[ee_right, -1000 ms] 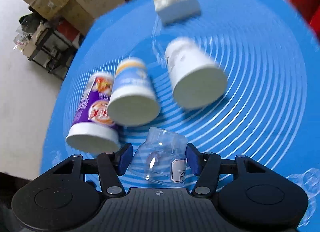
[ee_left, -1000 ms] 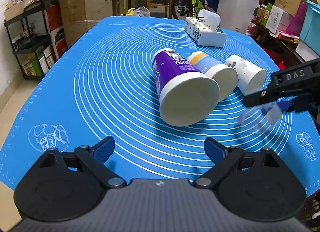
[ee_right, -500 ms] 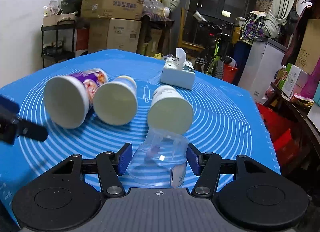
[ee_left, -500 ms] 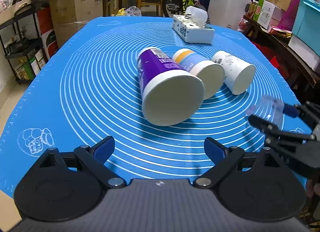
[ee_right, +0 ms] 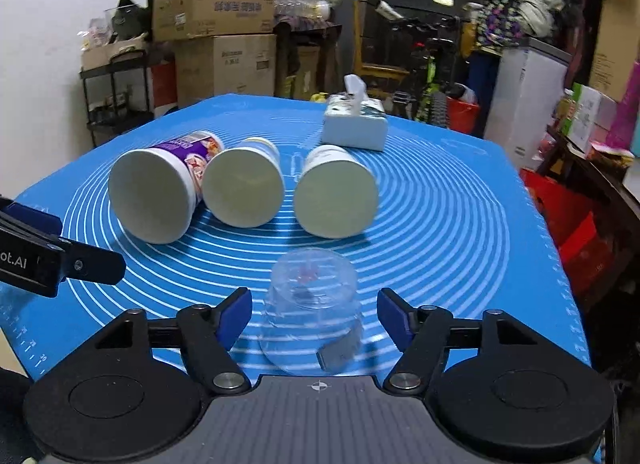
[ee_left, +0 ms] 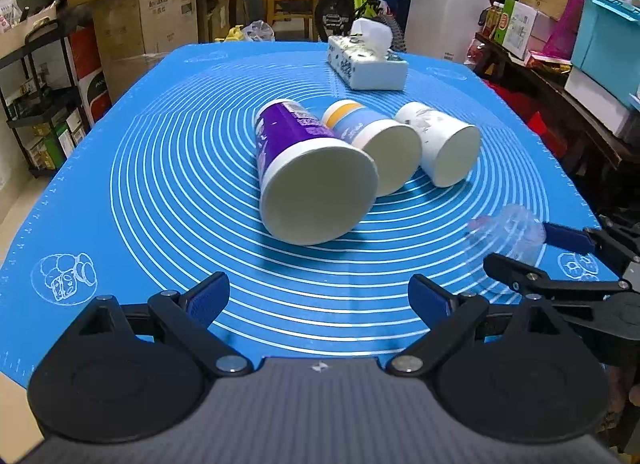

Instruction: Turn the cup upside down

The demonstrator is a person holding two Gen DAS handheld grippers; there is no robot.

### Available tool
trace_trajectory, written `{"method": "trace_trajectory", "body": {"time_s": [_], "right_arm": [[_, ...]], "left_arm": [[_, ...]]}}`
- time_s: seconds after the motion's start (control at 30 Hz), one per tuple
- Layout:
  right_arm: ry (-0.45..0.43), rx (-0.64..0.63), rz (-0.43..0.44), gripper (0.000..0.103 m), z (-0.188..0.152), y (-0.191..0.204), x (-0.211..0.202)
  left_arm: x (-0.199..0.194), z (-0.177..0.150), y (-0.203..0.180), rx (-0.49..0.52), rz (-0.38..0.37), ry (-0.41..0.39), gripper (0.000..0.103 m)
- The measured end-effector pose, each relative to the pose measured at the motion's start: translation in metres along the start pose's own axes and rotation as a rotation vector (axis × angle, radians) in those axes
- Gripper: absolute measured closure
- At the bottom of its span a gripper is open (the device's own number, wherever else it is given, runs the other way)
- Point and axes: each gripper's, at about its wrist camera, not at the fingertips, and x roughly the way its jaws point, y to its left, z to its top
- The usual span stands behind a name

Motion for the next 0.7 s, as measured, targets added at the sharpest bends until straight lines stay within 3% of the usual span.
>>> {"method": "trace_trajectory", "body": {"time_s": [0.4, 0.7], "right_arm": [[0.061, 0.131, -0.033, 0.026, -0.017, -0.019, -0.057], [0.088, 0.11, -0.033, 0.026, -0.019, -0.012, -0.074]], "left_arm": [[-0.02, -0.023, -0.031, 0.044, -0.066, -0.018, 0.008], [-0.023, -0.038, -0.038, 0.067, -0.059, -0.002, 0.008]]}}
